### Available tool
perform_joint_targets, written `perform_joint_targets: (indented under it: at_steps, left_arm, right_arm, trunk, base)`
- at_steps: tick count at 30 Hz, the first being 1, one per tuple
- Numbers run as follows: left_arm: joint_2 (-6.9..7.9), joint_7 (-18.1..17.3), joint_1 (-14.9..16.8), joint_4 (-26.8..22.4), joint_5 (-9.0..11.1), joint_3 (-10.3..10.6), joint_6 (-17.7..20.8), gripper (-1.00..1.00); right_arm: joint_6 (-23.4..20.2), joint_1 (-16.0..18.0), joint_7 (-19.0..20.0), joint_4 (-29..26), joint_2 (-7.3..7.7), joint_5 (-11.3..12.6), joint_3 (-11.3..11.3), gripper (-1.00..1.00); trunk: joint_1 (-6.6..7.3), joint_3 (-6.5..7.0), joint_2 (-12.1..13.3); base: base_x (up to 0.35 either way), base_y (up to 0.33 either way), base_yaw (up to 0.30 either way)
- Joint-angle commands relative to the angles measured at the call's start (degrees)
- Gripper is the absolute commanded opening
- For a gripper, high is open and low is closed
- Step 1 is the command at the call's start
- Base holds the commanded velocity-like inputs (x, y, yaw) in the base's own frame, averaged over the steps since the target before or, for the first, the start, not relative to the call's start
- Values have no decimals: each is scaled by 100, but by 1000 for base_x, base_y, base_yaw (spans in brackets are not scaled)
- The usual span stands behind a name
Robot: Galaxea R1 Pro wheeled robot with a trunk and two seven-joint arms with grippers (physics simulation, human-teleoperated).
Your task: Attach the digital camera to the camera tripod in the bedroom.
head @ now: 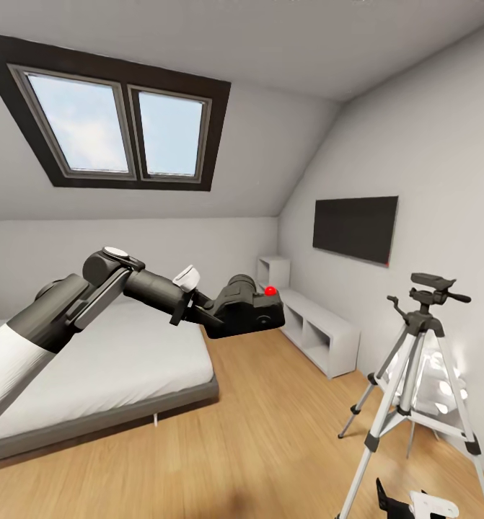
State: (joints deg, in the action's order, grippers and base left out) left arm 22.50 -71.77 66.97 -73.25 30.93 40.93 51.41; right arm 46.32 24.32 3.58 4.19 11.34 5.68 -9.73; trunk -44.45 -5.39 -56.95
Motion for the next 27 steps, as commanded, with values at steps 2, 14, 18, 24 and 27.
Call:
perform_joint_targets:
  at_steps: [2, 14, 18, 24, 27]
  left_arm:
    - [4, 4, 9, -3, 36, 17, 44, -100]
    - [6, 5, 9, -3, 36, 17, 44, -100]
    - [3, 5, 8, 1, 36, 14, 42, -100]
    - [4, 5, 9, -2, 36, 18, 44, -100]
    - [3, 3, 8, -3, 36, 17, 44, -100]
  right_arm:
    - [34, 11, 38, 22, -10, 56, 6, 100]
    - [33, 11, 38, 22, -18, 56, 6, 100]
    - [34, 11, 38, 21, -18, 56, 6, 100]
    - [34, 11, 38, 21, -18, 56, 6, 100]
    - [32, 11, 38, 22, -18, 56, 6, 100]
  trunk:
    - [43, 27, 74]
    - [307, 243, 556]
    - [395, 314, 716]
    - [526, 422, 957]
    - [592, 476, 1077]
  base:
    - [0, 0, 0]
    - [0, 0, 0]
    - [0, 0, 0]
    - [0, 0, 0]
    - [0, 0, 0]
